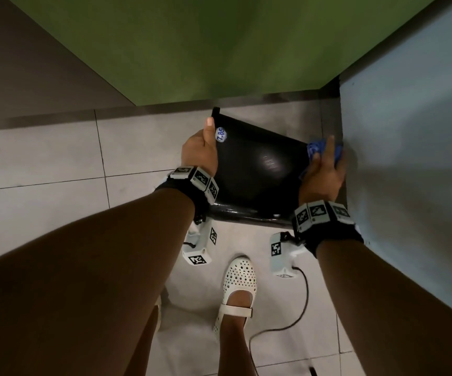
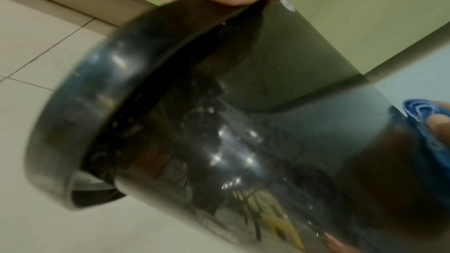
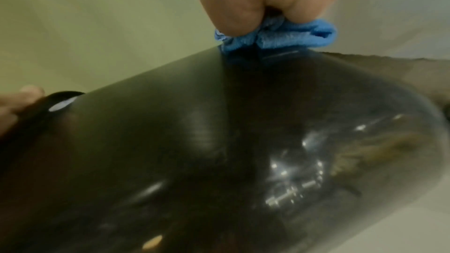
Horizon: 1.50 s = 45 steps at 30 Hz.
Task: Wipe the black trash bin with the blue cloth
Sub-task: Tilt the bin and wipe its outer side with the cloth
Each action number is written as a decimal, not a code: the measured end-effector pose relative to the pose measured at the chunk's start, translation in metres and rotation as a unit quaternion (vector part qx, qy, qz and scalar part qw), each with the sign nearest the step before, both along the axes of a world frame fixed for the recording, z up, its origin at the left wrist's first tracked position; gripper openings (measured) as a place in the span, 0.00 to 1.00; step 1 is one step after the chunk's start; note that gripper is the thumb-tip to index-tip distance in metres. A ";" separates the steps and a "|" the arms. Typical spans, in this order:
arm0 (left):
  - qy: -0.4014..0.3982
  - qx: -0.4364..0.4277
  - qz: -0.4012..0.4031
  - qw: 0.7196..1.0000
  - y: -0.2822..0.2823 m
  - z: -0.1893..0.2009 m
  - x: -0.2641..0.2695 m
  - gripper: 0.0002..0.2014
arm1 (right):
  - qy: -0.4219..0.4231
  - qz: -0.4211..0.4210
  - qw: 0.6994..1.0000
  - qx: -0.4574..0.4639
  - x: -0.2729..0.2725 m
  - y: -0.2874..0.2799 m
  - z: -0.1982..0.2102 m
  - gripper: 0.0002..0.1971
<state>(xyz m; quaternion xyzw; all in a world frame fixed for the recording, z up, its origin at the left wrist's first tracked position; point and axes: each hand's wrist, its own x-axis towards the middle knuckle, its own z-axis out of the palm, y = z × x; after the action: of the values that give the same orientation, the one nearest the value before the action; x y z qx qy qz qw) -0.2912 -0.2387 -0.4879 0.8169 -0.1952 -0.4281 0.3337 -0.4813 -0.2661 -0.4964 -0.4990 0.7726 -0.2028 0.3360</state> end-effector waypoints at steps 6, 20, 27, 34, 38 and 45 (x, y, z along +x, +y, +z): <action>-0.011 0.004 -0.002 1.000 -0.001 0.002 0.000 0.28 | 0.087 0.121 0.988 -0.041 0.025 0.078 -0.009 0.23; -0.024 0.013 -0.011 1.000 0.003 0.000 0.000 0.30 | 0.060 -0.045 0.995 0.058 -0.008 0.063 0.005 0.31; -0.034 0.005 -0.015 0.999 0.003 0.000 0.000 0.29 | 0.016 0.153 0.986 -0.058 0.044 0.123 -0.003 0.22; -0.042 0.005 -0.015 0.999 0.003 0.000 0.000 0.29 | 0.079 0.289 0.948 -0.110 0.050 0.047 -0.004 0.25; -0.038 0.008 -0.007 0.999 0.002 0.000 -0.001 0.29 | 0.064 0.013 0.998 -0.019 0.012 0.018 -0.011 0.24; 0.181 0.058 0.003 0.982 -0.011 0.012 0.006 0.25 | 0.140 -0.014 0.990 0.013 0.004 0.025 -0.011 0.26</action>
<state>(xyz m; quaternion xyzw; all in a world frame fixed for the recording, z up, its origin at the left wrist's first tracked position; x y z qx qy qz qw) -0.2850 -0.2502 -0.4755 0.7445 -0.1036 -0.5787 0.3166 -0.4777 -0.2411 -0.5072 -0.5075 0.8215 -0.1253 0.2279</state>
